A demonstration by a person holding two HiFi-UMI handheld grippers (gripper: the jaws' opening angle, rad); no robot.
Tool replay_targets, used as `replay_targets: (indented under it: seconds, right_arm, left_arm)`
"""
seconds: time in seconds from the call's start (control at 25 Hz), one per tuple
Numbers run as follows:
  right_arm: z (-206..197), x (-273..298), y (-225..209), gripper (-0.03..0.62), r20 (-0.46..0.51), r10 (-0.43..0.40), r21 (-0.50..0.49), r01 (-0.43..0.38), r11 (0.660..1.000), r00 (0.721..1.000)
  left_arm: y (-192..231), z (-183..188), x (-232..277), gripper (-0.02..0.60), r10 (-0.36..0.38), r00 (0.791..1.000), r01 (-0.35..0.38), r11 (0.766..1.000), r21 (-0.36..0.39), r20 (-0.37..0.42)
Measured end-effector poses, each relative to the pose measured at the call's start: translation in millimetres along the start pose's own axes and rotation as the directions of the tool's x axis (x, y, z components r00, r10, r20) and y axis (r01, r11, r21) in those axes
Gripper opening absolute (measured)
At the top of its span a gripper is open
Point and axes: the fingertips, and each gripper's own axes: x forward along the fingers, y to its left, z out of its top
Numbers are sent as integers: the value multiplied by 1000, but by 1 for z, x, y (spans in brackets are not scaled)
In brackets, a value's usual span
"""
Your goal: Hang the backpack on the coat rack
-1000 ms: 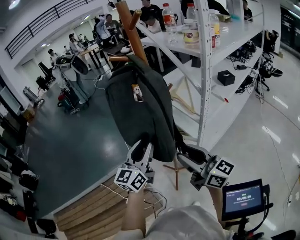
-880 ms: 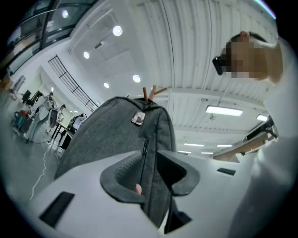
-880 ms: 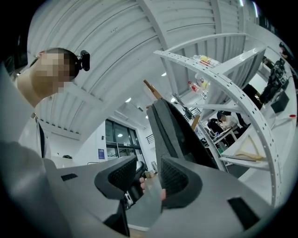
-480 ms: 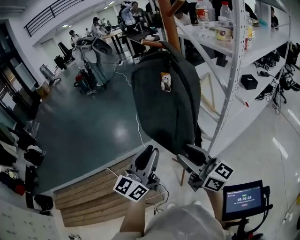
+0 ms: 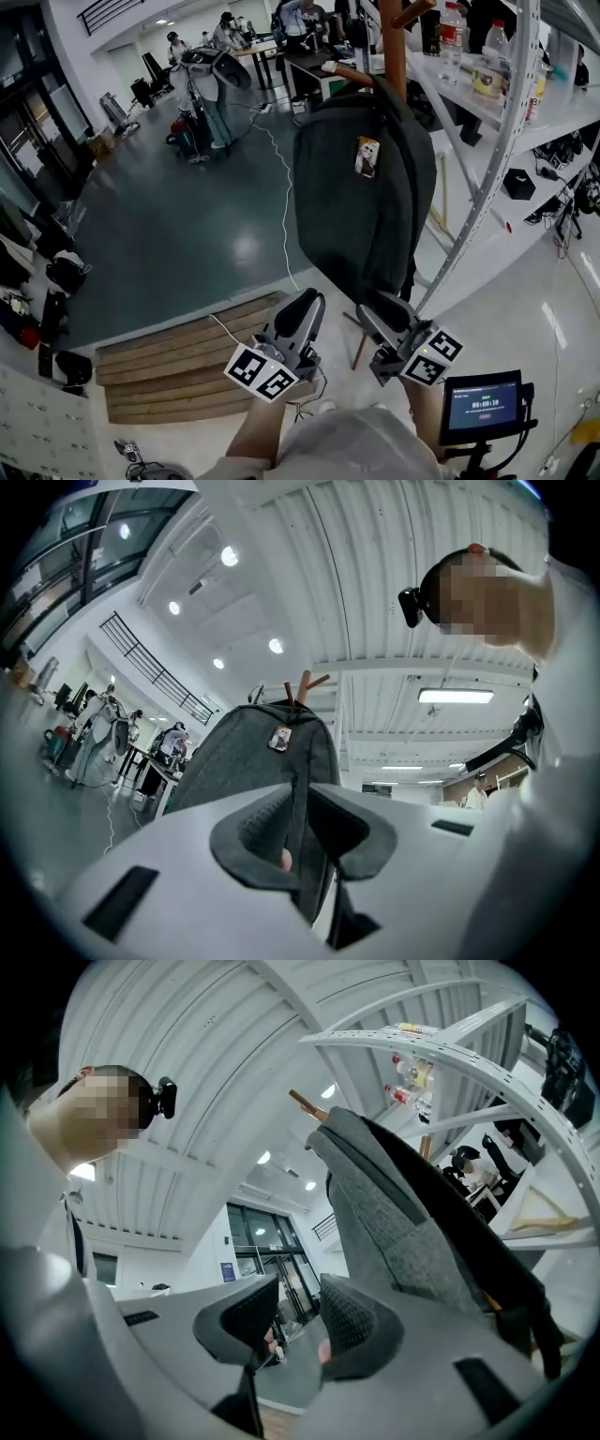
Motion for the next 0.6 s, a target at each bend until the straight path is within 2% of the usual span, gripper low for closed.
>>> replay_targets:
  seconds: [0.6]
  right_arm:
    - [-8,-5,-10,150,-6,-47,36,47,998,999]
  left_arm:
    - [-4,-9,-2,41,-1,1000,1,1000,-24,-21]
